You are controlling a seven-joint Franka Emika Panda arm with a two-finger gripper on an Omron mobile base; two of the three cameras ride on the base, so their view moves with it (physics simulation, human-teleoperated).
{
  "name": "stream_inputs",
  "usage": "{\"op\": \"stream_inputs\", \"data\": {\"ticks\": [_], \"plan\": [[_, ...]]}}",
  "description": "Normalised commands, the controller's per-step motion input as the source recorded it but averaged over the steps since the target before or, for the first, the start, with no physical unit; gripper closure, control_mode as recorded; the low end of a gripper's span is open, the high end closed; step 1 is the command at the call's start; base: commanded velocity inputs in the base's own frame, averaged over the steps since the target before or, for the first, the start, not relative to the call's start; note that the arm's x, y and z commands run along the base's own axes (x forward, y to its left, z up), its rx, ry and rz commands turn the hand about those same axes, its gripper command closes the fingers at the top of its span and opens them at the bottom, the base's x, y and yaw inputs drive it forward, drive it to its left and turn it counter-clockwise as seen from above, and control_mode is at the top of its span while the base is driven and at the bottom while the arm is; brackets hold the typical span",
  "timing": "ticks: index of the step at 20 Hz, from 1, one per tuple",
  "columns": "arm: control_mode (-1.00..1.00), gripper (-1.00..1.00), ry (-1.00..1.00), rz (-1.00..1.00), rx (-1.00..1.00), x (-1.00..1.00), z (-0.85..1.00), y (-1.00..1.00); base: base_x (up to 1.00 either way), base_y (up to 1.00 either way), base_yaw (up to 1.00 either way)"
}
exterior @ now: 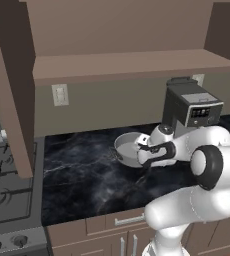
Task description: Pick the kettle from the cabinet and place it on a stove burner. Then pick the pot from the counter and place it on another stove burner. Finally, turn both burners on.
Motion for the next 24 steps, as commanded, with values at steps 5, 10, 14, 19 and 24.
{"op": "stream_inputs", "data": {"ticks": [5,10,14,19,24], "plan": [[-1.0,1.0,0.01,0.0,0.0,0.04,-0.13,0.0,0.0,0.0,0.0],[-1.0,1.0,0.0,0.0,0.0,0.0,-0.06,0.0,0.0,0.0,0.0],[-1.0,1.0,-0.01,0.0,0.0,-0.01,-0.01,0.0,0.0,0.0,0.0],[-1.0,1.0,-0.08,0.0,0.0,-0.09,0.02,-0.06,0.0,0.0,0.0],[-1.0,1.0,-0.1,0.0,0.0,-0.17,0.19,-0.03,0.0,0.0,0.0]]}}
